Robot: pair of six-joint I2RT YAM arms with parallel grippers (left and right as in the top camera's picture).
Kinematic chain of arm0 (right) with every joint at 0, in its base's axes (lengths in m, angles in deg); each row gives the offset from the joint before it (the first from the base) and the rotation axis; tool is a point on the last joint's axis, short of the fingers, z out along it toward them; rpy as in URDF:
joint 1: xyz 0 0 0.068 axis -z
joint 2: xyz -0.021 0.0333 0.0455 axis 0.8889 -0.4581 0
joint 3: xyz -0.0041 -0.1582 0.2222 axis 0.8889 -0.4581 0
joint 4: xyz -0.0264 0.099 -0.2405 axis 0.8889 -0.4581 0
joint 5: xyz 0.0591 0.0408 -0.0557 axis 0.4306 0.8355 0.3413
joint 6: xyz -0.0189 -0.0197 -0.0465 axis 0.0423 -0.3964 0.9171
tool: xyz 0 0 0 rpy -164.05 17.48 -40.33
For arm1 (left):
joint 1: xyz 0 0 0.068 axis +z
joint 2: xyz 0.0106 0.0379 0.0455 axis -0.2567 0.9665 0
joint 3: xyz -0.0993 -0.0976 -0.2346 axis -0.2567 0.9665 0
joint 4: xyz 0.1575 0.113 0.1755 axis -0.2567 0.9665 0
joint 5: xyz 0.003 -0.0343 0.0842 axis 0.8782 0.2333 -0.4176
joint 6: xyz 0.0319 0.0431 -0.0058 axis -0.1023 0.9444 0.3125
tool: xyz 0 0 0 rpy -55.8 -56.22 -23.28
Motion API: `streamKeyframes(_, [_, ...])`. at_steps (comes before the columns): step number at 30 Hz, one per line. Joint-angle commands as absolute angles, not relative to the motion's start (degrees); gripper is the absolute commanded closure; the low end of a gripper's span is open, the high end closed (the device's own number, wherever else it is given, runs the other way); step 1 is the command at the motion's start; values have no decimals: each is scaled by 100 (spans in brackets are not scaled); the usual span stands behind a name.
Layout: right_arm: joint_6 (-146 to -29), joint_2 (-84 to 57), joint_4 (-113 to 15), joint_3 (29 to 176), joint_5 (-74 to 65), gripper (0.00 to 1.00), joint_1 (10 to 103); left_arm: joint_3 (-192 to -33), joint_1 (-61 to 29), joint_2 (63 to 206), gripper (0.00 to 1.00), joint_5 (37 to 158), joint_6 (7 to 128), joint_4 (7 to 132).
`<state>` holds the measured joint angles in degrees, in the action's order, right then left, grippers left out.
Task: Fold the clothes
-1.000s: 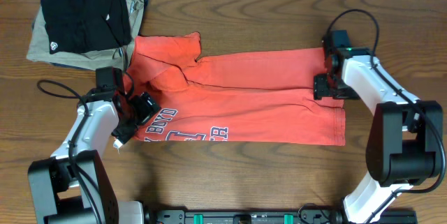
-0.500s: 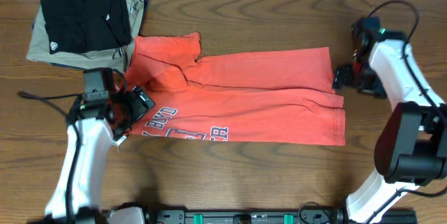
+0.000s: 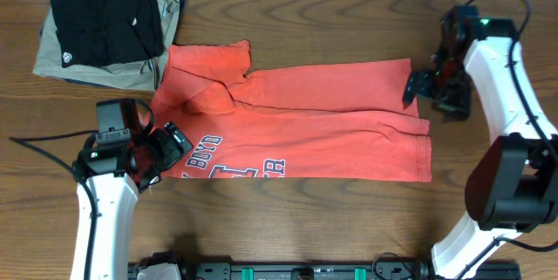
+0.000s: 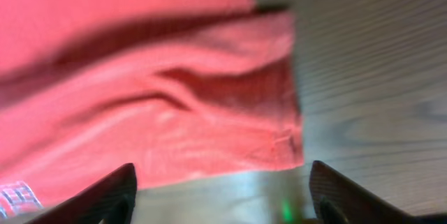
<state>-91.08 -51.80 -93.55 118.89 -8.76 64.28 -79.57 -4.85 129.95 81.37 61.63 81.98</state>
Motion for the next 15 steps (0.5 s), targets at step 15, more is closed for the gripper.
streamKeyframes(15, [-9519, -5167, -7065, 9319, -432, 98, 5715, -7922, -470, 14344, 9, 8485, 6698, 8249])
